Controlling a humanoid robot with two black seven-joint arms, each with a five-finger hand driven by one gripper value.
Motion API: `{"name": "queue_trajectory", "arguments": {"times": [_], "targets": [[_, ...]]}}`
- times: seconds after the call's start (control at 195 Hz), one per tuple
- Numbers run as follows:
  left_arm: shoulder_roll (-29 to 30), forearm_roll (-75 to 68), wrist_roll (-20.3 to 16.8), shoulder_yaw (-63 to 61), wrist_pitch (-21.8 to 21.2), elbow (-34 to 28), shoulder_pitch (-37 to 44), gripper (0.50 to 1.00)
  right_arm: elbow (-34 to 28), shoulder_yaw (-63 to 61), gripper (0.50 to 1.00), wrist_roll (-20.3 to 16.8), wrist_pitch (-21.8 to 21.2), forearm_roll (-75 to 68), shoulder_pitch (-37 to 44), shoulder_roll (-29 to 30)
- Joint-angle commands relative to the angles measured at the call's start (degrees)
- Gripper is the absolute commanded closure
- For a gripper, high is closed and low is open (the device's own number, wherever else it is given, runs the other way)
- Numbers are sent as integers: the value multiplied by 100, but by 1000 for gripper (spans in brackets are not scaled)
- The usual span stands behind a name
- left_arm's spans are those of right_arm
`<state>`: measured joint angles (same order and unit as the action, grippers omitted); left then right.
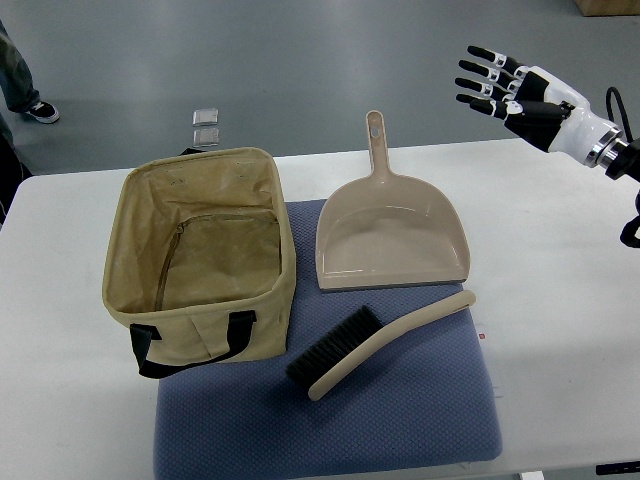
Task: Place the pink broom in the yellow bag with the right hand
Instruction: 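Lower the right hand down to the beige brush handle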
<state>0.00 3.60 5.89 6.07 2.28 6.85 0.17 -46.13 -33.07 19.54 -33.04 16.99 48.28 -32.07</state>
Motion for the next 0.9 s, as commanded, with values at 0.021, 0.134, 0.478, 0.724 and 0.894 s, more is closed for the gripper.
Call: {"name": "queue_trajectory", "arguments": {"times": [0.021, 0.134, 0.478, 0.724, 0.894], "targets": [[0, 0, 0, 0, 0, 0, 0, 500, -713, 213, 581, 322, 307, 683, 32, -335], [0, 0, 0, 0, 0, 0, 0, 500, -1407, 345, 583, 489, 615, 1368, 32, -634], [0, 0, 0, 0, 0, 0, 0, 500, -2980, 1557, 587, 1263, 2196, 3583, 41, -1337], [0, 0, 0, 0, 0, 0, 0, 500, -3684, 2454, 591, 1289, 3550, 5227, 50, -1513], [0, 0, 0, 0, 0, 0, 0, 500, -3833, 3061, 591, 1175, 4043, 5913, 50, -1469]]}}
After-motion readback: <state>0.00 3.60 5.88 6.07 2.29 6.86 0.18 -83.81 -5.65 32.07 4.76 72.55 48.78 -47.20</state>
